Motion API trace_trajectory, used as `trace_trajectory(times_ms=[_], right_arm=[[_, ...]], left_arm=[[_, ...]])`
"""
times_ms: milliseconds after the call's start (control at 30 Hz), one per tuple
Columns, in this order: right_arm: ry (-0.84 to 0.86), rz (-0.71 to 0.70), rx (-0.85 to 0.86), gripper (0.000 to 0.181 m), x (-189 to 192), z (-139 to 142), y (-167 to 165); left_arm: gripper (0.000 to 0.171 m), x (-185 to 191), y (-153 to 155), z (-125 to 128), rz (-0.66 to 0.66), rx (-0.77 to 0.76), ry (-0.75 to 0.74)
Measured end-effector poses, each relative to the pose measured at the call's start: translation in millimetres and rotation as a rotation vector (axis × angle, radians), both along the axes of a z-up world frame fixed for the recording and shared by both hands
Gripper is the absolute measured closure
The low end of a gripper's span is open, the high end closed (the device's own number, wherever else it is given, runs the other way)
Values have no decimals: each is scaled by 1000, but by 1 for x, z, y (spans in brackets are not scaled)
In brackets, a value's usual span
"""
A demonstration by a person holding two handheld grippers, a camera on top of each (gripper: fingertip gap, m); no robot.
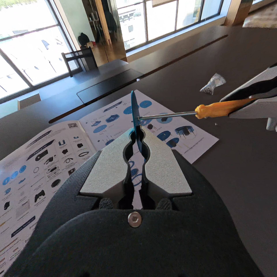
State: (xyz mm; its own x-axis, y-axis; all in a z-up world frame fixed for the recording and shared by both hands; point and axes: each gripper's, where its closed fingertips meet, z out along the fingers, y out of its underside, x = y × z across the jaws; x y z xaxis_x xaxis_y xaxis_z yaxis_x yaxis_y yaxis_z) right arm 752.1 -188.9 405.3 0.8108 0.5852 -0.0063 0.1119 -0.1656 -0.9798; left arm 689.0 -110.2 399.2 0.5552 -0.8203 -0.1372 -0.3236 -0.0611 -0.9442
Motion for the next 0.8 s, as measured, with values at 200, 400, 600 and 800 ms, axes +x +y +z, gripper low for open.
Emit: trace_trajectory(times_ms=[200,400,600,800], right_arm=[[959,218,-529,165,-9,15,-10],[1497,420,-788,165,-20,23,-23],[1492,439,-746,166,-11,41,-24],[1524,455,-818,166,-14,39,-28]], left_arm=[[170,-6,-14,53,22,347,-54],[171,-10,-30,80,33,535,-72],[171,-14,-42,97,0,628,-108],[170,-17,-38,99,6,536,-189]])
